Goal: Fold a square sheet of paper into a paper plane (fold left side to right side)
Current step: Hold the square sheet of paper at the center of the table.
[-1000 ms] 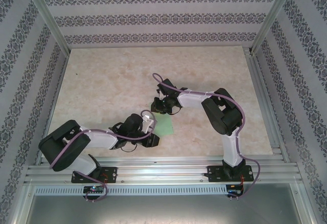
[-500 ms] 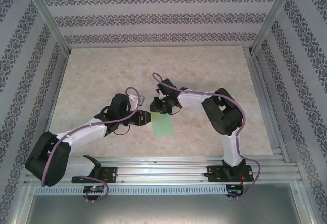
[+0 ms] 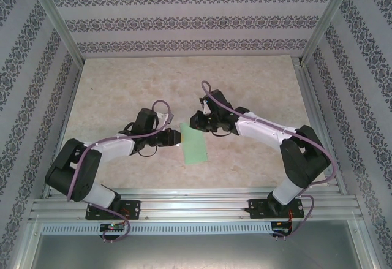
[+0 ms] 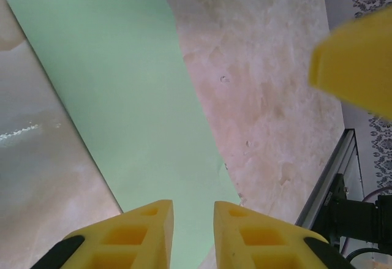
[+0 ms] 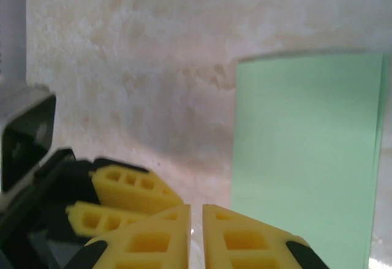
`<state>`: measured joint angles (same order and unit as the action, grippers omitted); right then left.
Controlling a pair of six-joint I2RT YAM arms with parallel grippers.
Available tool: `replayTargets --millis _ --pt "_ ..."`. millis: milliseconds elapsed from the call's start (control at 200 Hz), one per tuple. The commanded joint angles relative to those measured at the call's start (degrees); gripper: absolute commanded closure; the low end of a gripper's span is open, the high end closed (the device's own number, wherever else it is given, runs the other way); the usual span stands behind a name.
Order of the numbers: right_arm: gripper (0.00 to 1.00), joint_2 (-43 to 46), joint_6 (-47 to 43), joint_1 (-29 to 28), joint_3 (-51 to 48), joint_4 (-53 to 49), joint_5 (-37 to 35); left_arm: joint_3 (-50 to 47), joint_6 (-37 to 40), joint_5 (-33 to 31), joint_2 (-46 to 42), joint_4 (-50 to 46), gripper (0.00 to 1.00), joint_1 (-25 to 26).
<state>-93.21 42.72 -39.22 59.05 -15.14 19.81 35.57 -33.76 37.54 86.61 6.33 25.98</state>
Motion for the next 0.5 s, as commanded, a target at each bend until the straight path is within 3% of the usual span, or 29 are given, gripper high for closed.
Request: replayTargets --millis 0,230,495 --pt "0.9 0.82 5.13 -4.71 -5.49 6.12 -0.1 2.05 -0.81 2.52 3.55 5.43 0.78 -0.36" --pt "0.94 -2.21 10.31 -12.35 -10.41 14.51 -3.18 5.19 -1.75 3.0 11.36 8.78 0.81 -0.39" --pt "0.95 -9.09 12.51 -14.63 -10.71 16.83 -3.2 7.69 -1.23 3.12 14.76 8.52 0.81 -0.31"
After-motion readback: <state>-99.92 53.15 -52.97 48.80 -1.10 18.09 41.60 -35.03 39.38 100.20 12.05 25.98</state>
